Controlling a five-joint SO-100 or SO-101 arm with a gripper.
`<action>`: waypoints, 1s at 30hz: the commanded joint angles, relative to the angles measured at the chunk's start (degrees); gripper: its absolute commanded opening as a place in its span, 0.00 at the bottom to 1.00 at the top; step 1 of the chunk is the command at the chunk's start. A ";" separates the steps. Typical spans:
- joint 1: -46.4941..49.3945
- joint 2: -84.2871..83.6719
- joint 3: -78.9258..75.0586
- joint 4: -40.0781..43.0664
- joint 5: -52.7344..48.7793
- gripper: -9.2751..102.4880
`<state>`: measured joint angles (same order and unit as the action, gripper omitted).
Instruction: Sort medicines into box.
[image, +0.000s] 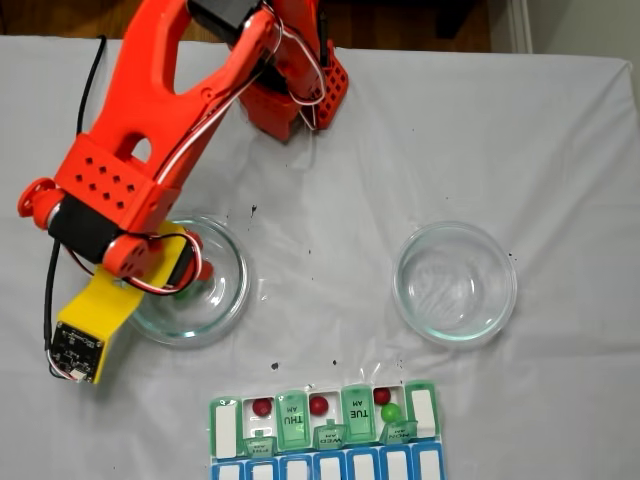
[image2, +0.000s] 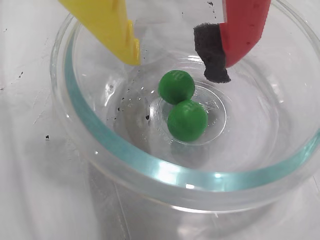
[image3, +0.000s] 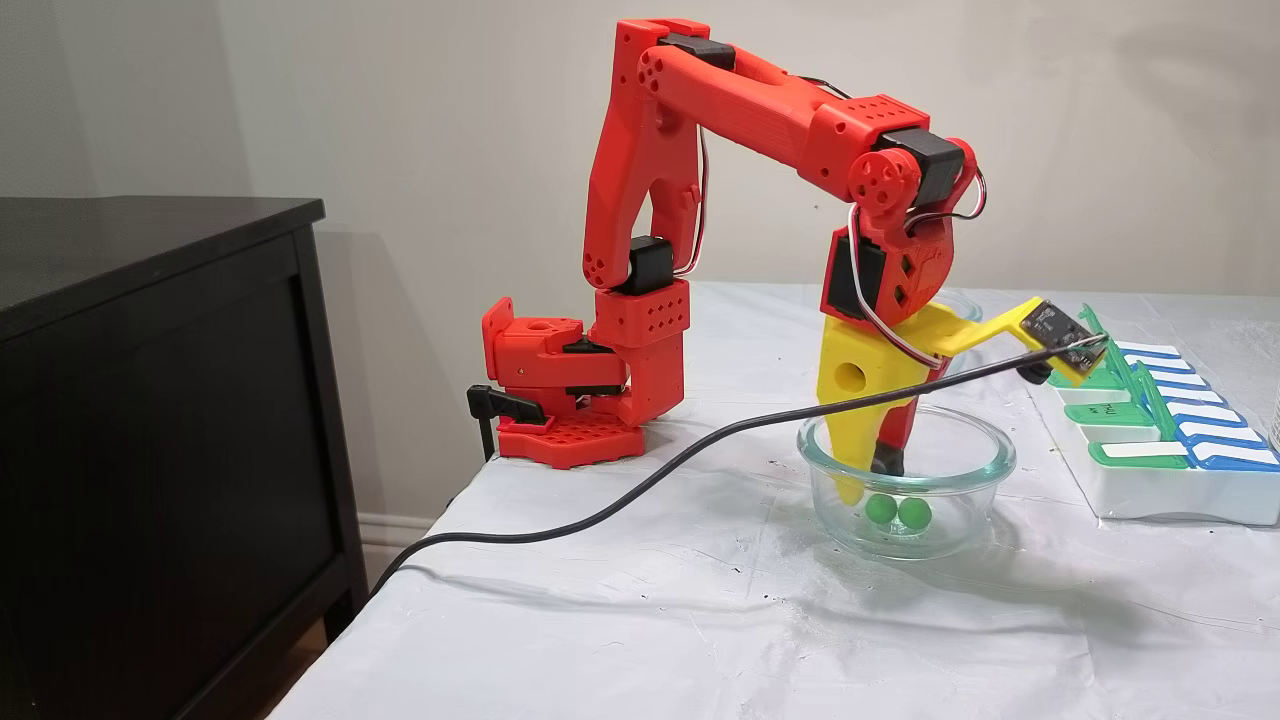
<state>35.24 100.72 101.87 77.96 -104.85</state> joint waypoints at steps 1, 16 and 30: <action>1.67 6.50 -1.23 -0.53 -1.23 0.26; 1.58 6.86 1.23 -2.99 -2.29 0.25; 1.32 6.59 2.37 -4.92 -2.99 0.24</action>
<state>35.68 100.72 104.94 73.12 -107.05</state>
